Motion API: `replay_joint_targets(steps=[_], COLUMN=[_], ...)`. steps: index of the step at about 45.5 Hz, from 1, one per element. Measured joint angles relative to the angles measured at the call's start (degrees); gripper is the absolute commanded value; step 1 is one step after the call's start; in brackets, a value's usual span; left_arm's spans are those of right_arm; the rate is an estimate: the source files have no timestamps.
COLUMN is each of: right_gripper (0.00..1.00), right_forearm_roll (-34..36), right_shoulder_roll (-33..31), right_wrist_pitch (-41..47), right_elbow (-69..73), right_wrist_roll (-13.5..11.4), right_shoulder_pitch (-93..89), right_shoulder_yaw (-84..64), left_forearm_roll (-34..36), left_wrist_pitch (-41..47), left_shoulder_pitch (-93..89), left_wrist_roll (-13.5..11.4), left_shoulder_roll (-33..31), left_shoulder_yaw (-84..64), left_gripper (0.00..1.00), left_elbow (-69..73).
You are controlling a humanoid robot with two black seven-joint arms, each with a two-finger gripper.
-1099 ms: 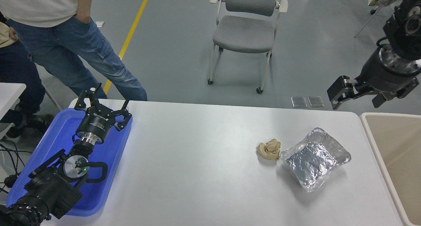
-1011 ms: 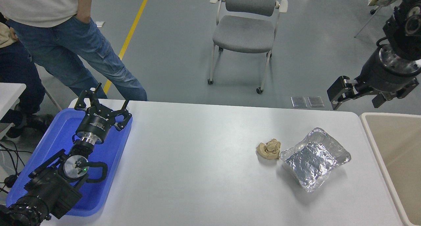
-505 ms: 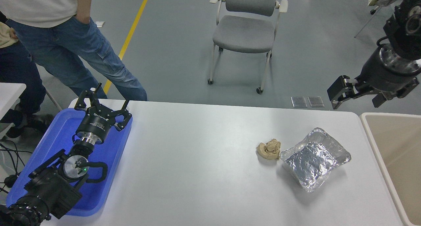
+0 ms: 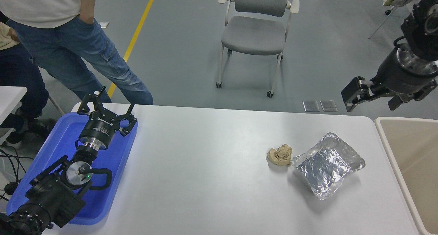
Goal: Pick up foil plate and place in dustbin
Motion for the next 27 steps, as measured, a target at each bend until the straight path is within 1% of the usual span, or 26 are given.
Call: replay_joint_targets(steps=[27], right_gripper=[1.00], right_forearm_roll=[1.40], right_shoulder_roll=[-0.12], right_wrist_pitch=[0.00], right_elbow=[-2.29], right_wrist_roll=[0.15], right_shoulder_pitch=[-5.93], right_shoulder_yaw=[4.80], left_forearm_roll=[0.00], left_wrist_pitch=[0.00], left_shoulder_pitch=[0.00], left_wrist_roll=[0.00], left_shoulder_roll=[0.00], left_shoulder_yaw=[0.00], left_gripper=[1.00], left_elbow=[0.00])
